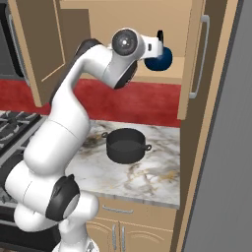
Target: Pick the kettle from the cabinet and place it on a stove burner. Then pick the pot from the counter and place it on another stove burner. Finally, turn both burners on.
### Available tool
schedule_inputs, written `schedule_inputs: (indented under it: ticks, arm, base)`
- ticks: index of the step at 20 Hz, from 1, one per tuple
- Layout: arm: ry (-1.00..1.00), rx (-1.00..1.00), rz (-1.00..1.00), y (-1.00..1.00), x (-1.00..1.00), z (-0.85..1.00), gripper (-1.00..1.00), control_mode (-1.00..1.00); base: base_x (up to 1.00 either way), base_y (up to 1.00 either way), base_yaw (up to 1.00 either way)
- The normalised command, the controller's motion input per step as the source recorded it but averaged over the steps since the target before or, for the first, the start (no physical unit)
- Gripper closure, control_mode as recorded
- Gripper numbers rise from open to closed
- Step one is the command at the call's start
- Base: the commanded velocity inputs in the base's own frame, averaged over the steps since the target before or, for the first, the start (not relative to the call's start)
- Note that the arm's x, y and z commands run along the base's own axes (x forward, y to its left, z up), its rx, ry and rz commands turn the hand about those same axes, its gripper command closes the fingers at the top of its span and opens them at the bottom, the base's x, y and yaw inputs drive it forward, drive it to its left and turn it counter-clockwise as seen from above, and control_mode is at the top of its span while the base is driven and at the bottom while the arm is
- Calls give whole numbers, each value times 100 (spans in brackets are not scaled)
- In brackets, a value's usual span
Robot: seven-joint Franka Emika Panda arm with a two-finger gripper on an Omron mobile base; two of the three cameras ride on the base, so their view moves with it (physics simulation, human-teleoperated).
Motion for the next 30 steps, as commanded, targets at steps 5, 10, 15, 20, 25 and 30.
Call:
schedule_inputs:
  ticks: [5,10,15,20,25,30]
  arm:
    - [-13,-3,0,-9,9,-12,-100,-100]
    - [-13,-3,0,-9,7,-17,-100,-100]
    - [-10,-1,0,-7,6,-1,-100,-100]
    - [-5,0,0,-9,10,0,-100,-100]
    - [0,0,0,-11,20,0,-100,-100]
    - [0,0,0,-15,22,0,-100,-100]
  base:
    - [0,0,0]
    - [0,0,0]
    - [0,0,0]
    - [0,0,0]
    - [0,0,0]
    - [0,0,0]
